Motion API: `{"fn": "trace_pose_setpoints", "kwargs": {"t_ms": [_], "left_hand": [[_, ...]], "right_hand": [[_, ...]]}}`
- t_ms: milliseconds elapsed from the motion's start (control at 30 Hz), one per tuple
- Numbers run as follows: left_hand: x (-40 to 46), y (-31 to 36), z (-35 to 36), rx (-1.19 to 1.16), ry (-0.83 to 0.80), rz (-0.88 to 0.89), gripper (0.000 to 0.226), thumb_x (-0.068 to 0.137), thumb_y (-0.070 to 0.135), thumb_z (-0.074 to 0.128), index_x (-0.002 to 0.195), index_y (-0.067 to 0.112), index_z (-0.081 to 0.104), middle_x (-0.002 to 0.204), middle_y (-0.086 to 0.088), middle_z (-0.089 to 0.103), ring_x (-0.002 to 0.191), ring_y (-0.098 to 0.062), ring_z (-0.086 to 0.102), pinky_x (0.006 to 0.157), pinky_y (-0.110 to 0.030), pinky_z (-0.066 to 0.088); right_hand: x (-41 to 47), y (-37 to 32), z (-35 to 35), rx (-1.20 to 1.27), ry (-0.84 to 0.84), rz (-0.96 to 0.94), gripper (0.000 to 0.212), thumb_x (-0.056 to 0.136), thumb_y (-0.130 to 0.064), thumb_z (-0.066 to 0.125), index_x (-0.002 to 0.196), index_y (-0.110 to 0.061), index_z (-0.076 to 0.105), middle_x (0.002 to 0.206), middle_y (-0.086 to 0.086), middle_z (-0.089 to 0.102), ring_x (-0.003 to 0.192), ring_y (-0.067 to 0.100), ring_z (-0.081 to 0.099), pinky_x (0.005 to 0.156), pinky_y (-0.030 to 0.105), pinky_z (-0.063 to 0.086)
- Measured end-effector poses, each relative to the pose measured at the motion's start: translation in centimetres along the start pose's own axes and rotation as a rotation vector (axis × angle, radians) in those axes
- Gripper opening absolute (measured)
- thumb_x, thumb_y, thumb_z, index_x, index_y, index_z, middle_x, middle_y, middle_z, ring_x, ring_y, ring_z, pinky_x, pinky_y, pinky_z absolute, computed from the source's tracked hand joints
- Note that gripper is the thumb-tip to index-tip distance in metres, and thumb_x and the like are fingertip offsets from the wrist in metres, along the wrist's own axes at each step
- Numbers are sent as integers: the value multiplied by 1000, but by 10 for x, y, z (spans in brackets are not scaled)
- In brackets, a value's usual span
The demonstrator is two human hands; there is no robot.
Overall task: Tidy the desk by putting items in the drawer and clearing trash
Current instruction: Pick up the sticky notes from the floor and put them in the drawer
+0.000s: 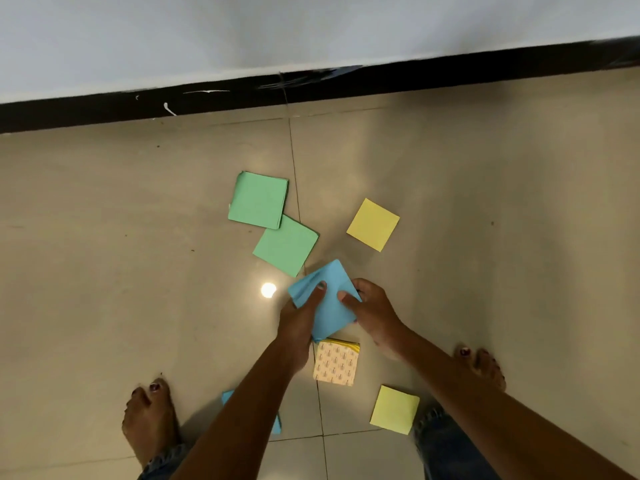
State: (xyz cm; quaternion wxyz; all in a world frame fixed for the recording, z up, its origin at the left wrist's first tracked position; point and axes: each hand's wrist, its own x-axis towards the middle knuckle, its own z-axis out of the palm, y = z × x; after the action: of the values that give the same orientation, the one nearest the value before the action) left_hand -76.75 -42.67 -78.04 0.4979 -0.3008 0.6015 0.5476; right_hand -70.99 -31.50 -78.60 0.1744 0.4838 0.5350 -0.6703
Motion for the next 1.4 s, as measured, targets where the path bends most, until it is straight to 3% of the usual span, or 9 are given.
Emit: {"fn": "trace_pose_setpoints", "kwargs": {"t_ms": [100, 233, 467, 700, 867, 1000, 1067, 1167, 1400], "left_hand": [[3, 14, -15, -157, 18, -14, 40, 91, 23, 57, 129, 10, 52, 112, -15, 65, 92, -27, 65, 77, -39, 54], [14, 30, -40, -223, 133, 40, 41, 92, 21, 57, 131, 9, 49, 114, -12, 62, 94, -25, 61, 75, -38, 52], [28, 42, -80, -277, 234, 82, 36, 93, 22, 57, 126, 9, 52, 116, -12, 62, 98, -25, 61, 79, -39, 52], [22, 33, -89, -301, 227, 48, 43, 93, 21, 56, 132, 5, 47, 121, -18, 59, 104, -30, 59, 83, -41, 51], [17, 36, -88, -370, 215, 25, 44, 93, 21, 56, 134, 7, 45, 120, -15, 59, 98, -25, 61, 76, -35, 55], [16, 43, -79, -379, 171, 34, 45, 94, 25, 52, 135, 6, 45, 126, -17, 58, 110, -33, 58, 87, -42, 50], [17, 49, -74, -385, 86, 31, 48, 96, 38, 43, 134, 9, 48, 131, -20, 56, 118, -36, 54, 92, -44, 47], [22, 56, -71, -344, 45, 28, 58, 91, 54, 40, 131, 15, 51, 125, -16, 61, 114, -33, 58, 87, -41, 50], [37, 53, -99, -373, 174, 89, 25, 89, 10, 62, 112, 17, 56, 97, 0, 67, 82, -16, 64, 57, -23, 56]], "right_hand": [[12, -17, 19, -128, -14, -40, 6, 92, -9, 53, 95, -4, 53, 93, 13, 56, 82, 23, 56, 66, 27, 47], [41, -33, 42, -724, 299, -292, 30, 90, -15, 53, 119, -6, 50, 120, 15, 49, 114, 29, 46, 93, 40, 42], [84, -52, 81, -1121, 353, -368, 59, 85, -30, 64, 132, -10, 35, 128, 11, 42, 120, 28, 38, 91, 42, 40], [82, -42, 78, -1010, 397, -201, 35, 90, -22, 60, 118, -3, 51, 124, 17, 46, 117, 33, 43, 93, 39, 41], [45, -36, 66, -310, 526, -217, 26, 95, -13, 50, 115, 3, 49, 123, 22, 54, 118, 32, 54, 90, 40, 53], [19, -37, 62, -26, 324, -294, 15, 94, -9, 51, 107, -2, 50, 105, 12, 59, 95, 24, 63, 63, 22, 58], [17, -40, 64, -101, 148, -253, 10, 93, -8, 53, 101, -5, 50, 96, 10, 59, 85, 23, 63, 52, 16, 53], [24, -42, 73, -397, 50, -243, 17, 91, -11, 54, 103, 0, 51, 98, 18, 60, 90, 27, 62, 62, 32, 55], [73, -74, 97, -881, 263, -558, 26, 90, -24, 54, 110, -8, 55, 114, 14, 51, 104, 27, 50, 85, 41, 47]]}}
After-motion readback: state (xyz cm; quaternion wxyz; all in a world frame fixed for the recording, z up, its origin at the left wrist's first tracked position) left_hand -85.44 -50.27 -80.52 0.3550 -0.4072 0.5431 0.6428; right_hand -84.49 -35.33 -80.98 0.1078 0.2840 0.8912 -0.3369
